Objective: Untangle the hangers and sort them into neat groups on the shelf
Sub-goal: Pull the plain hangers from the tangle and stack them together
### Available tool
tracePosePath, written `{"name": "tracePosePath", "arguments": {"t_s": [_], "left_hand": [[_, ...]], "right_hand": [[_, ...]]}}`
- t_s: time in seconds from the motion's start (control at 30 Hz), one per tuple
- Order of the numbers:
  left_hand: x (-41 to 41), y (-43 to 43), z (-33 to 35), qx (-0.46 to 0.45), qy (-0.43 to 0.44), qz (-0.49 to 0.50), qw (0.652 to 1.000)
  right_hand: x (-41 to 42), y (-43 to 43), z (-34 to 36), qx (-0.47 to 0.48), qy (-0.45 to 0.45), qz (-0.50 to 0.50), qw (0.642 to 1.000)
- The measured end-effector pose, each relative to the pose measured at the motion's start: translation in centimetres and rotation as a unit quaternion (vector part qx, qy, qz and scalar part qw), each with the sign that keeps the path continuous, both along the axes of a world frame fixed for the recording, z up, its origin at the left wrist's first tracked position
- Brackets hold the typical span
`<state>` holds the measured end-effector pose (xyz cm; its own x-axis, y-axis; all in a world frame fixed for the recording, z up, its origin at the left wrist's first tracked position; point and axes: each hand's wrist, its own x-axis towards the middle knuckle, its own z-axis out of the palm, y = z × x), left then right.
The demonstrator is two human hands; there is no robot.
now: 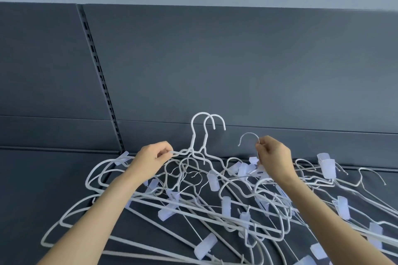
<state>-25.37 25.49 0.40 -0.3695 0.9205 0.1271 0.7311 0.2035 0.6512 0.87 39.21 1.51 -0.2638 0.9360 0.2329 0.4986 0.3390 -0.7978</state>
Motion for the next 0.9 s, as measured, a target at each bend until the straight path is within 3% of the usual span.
{"name": "tracePosePath", "arguments": {"t_s": [0.2, 0.4, 0.5, 0.6, 0.67, 0.73, 0.8, 0.9], "left_hand": [[0.1, -0.3, -0.1, -0.002, -0.023, 0.010, 1.000], [0.0, 0.0, -1.1, 0.023, -0.018, 0.030, 0.999], [0.2, 0.3, -1.6, 0.045, 0.003, 0.036, 0.998], [0.5, 0.3, -1.3, 0.067, 0.045, 0.031, 0.996], [0.5, 0.0, -0.6, 0.072, 0.050, 0.031, 0.996], [0.4, -0.4, 0.1, 0.073, 0.038, 0.031, 0.996], [0.2, -0.7, 0.7, 0.076, 0.023, 0.035, 0.996], [0.1, -0.9, 1.4, 0.076, 0.016, 0.041, 0.996]], "right_hand": [[0.8, 0.2, 1.2, 0.040, 0.044, 0.000, 0.998], [4.0, 2.1, 1.7, 0.036, 0.113, -0.062, 0.991], [4.9, 2.8, 0.2, 0.001, 0.116, -0.112, 0.987], [5.4, 3.2, -2.5, -0.095, 0.095, -0.143, 0.981], [5.5, 3.1, -3.7, -0.133, 0.042, -0.143, 0.980], [5.4, 2.7, -3.6, -0.108, -0.066, -0.118, 0.985], [5.0, 1.5, -2.5, -0.024, -0.180, -0.094, 0.979], [4.0, -0.7, -0.6, 0.096, -0.243, -0.026, 0.965]]}}
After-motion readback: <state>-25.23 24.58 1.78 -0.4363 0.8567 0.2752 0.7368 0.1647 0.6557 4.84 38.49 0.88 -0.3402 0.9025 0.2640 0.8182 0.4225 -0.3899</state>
